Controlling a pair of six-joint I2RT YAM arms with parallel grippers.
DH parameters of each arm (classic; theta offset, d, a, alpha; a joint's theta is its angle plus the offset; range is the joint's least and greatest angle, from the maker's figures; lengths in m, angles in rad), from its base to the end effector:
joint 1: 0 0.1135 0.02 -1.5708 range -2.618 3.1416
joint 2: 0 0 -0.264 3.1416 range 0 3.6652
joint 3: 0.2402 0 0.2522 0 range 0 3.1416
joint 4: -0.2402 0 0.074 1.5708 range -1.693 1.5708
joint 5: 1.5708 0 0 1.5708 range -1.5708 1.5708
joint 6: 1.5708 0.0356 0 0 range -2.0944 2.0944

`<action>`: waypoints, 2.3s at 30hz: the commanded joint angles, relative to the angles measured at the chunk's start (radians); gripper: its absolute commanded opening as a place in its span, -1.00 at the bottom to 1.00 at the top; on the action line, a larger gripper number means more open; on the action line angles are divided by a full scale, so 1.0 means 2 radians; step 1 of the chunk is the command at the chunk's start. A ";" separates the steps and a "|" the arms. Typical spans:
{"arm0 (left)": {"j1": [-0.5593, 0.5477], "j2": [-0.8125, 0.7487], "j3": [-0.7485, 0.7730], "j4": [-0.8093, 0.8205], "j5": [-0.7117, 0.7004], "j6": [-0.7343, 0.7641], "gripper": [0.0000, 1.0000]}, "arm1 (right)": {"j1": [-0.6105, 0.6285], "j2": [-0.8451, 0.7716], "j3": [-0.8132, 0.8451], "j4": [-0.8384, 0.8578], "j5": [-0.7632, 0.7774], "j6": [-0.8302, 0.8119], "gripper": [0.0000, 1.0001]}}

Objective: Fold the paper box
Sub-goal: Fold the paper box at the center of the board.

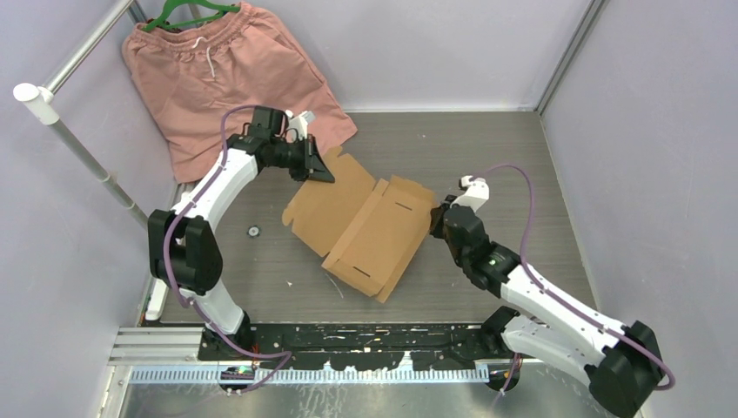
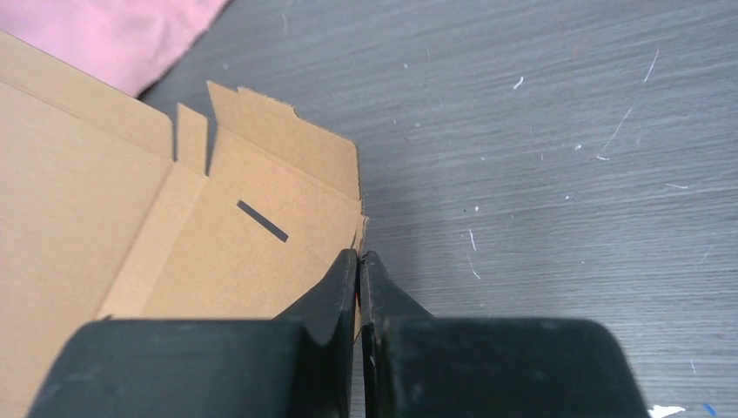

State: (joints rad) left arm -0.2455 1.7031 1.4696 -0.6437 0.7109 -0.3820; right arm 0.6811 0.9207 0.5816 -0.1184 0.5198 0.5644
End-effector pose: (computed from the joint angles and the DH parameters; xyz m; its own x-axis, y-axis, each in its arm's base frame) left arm 0.3548 -0.1128 0.2992 -0.9116 -0.0628 -0.4062 0.2683 0.6577 -0.7039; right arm 0.1706 0.1155 0.2524 -0.3971 0.2758 -0.8754 0.0143 0.9555 0.2945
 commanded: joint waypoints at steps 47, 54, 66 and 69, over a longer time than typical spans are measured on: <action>-0.001 0.021 0.125 -0.073 0.004 0.065 -0.90 | 0.004 0.109 0.155 -0.095 -0.192 -0.220 -0.93; -0.021 0.002 0.120 -0.055 0.030 0.069 -0.90 | 0.004 0.184 0.180 -0.123 -0.195 -0.212 -0.93; -0.057 -0.010 0.104 -0.050 0.033 0.088 -0.88 | 0.004 0.274 0.208 -0.116 -0.217 -0.189 -0.95; -0.069 -0.004 0.102 -0.061 0.018 0.102 -0.88 | 0.004 0.295 0.222 -0.119 -0.229 -0.184 -0.95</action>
State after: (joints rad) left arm -0.3466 1.7306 1.6711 -0.8051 0.7307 -0.2176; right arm 0.6796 1.4769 0.9546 -0.3904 0.1310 0.1608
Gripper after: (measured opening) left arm 0.064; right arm 0.077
